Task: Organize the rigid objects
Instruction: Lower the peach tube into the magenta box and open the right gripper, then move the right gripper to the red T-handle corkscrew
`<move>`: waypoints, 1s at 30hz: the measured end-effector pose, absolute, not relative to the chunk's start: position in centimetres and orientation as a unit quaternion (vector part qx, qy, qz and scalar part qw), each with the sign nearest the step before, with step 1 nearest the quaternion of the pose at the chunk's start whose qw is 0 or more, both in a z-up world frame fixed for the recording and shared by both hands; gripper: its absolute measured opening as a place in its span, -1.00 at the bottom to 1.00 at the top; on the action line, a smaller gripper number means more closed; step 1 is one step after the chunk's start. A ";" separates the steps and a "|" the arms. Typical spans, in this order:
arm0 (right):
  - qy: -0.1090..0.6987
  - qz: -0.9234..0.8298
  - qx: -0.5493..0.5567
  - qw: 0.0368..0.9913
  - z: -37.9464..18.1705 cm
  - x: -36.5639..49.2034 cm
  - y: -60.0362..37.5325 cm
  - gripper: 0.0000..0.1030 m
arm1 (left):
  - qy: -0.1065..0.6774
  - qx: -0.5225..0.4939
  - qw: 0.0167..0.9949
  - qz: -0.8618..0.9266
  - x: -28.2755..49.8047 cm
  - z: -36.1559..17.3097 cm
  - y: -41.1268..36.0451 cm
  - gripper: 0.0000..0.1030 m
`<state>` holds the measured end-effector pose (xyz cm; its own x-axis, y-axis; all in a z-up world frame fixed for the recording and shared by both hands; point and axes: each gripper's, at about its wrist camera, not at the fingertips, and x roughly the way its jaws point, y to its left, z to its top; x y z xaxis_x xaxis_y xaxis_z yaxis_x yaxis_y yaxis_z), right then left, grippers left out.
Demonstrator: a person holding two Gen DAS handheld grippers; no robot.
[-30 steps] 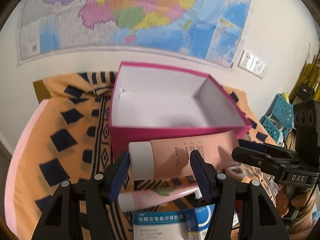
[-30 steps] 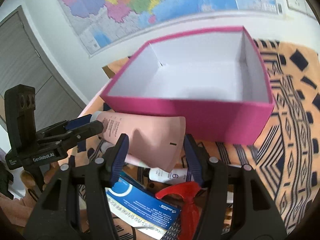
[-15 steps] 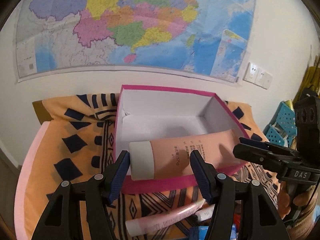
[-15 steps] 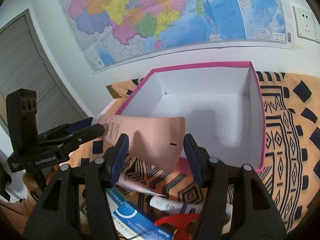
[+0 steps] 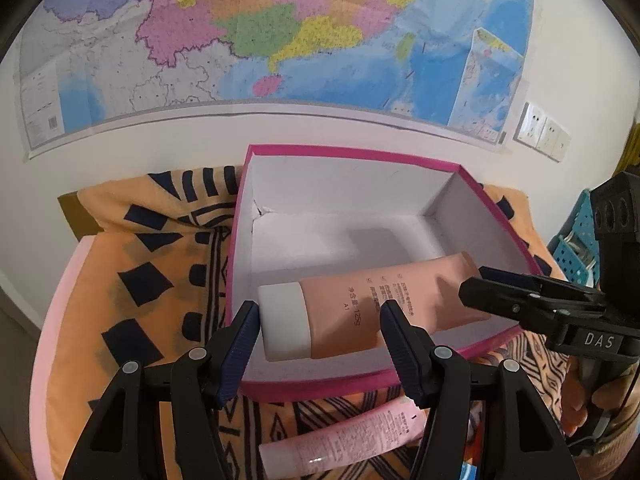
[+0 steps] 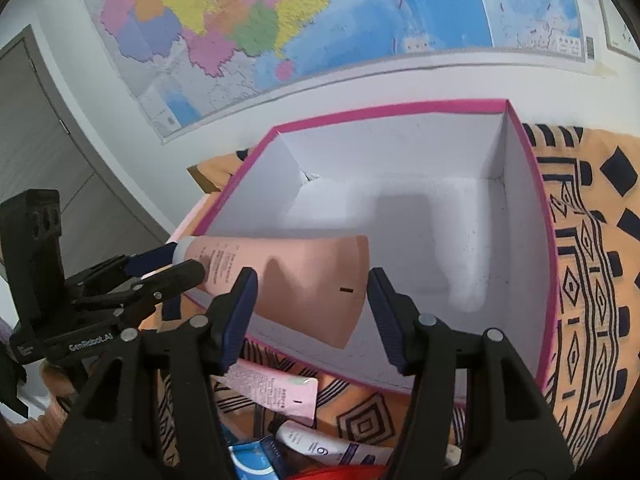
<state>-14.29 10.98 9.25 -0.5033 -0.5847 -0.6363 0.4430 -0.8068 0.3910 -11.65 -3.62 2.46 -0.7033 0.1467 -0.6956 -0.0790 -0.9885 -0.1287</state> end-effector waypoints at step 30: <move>-0.098 -0.860 0.364 0.344 9.9 -9.9 12.5 0.21 | -0.030 -0.349 0.100 0.931 -6.7 2.9 -2.0 0.29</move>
<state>-9.91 12.50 9.93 -0.4983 -0.6632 -0.5585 0.5211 -0.7439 0.4184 -6.67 -1.96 2.88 -0.7365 0.2061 -0.6443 -0.1649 -0.9784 -0.1245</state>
